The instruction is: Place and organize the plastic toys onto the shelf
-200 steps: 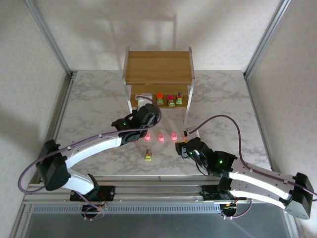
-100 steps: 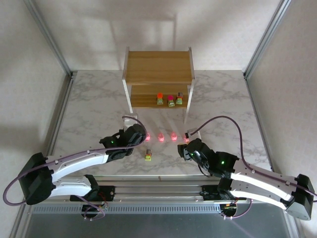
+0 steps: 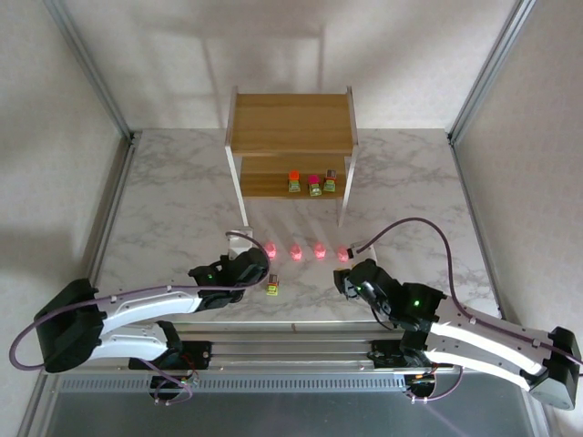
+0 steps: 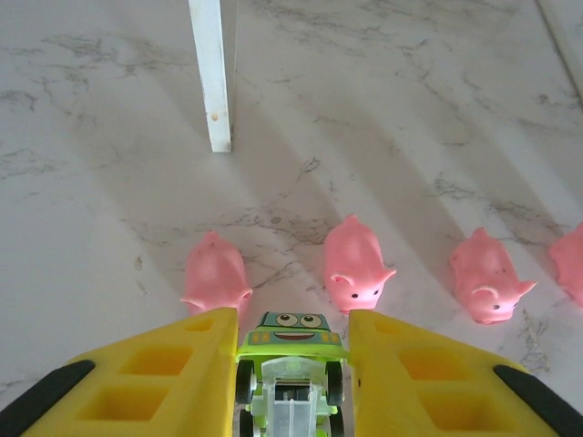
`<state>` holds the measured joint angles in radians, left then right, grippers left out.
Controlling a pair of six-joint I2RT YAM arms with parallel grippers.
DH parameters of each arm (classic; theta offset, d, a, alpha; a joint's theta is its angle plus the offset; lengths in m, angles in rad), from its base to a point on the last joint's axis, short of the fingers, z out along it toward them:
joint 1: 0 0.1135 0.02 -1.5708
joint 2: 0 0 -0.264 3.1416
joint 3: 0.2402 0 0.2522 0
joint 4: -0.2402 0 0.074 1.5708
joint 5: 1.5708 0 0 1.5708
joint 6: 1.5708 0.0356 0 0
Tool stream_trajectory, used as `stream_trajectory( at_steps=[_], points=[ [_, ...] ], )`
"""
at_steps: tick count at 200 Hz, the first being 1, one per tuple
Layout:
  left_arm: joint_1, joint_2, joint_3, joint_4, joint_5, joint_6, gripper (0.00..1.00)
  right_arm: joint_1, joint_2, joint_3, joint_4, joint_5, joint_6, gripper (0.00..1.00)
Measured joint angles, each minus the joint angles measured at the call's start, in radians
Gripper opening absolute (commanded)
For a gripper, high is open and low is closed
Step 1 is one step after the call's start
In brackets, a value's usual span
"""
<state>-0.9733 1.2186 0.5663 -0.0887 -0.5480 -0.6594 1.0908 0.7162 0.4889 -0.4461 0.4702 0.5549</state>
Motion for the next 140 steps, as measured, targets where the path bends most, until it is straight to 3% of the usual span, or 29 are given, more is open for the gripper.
stream_trajectory(
  at_steps=[140],
  points=[
    [-0.014,0.109,-0.059,0.138,-0.028,-0.008,0.35,0.0,-0.027,-0.021,-0.036,0.004,0.011,0.44]
  ],
)
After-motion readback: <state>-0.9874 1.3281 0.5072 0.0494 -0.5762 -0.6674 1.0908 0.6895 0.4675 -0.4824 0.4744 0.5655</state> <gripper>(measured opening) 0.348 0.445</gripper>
